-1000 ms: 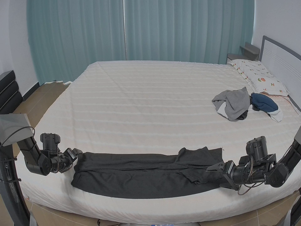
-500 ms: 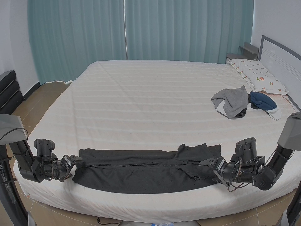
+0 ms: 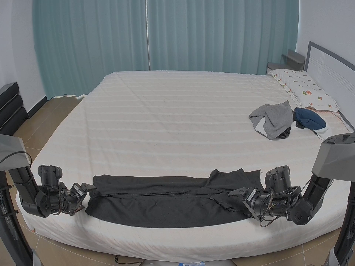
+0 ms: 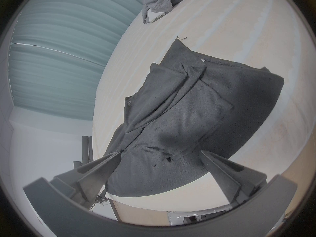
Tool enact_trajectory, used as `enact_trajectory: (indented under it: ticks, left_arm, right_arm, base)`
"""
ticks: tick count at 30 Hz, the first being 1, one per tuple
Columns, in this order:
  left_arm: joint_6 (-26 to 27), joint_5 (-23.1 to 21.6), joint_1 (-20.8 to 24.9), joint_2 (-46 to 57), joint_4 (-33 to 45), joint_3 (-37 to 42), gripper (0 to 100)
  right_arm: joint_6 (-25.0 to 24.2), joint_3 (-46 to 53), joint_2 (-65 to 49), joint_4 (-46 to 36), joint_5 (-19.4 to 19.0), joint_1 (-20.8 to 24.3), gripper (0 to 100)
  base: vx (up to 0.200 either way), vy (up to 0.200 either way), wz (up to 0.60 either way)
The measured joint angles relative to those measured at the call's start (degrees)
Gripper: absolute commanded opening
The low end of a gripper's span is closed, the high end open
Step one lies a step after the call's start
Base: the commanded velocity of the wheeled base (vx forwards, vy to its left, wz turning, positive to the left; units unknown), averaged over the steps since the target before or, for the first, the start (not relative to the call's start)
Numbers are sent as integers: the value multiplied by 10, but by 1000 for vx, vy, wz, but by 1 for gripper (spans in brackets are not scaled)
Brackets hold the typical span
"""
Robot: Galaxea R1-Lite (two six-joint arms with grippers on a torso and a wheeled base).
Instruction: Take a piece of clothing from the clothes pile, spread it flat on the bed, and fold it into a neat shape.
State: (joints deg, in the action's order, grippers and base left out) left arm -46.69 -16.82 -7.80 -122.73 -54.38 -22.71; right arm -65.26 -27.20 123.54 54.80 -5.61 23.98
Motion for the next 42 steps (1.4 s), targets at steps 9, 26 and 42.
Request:
enact_trajectory:
  ticks: [9, 26, 42]
  left_arm:
    - [3, 0, 0, 0, -15, 9, 100]
    - [1, 4, 0, -2, -27, 15, 100]
    - [0, 4, 0, -2, -26, 16, 100]
  right_arm:
    - [0, -3, 15, -1, 28, 4, 100]
    - [-11, 3, 2, -9, 37, 8, 0]
    - [-1, 54, -33, -14, 28, 25, 0]
  base:
    - [0, 0, 0]
    - [0, 0, 0]
    - [0, 0, 0]
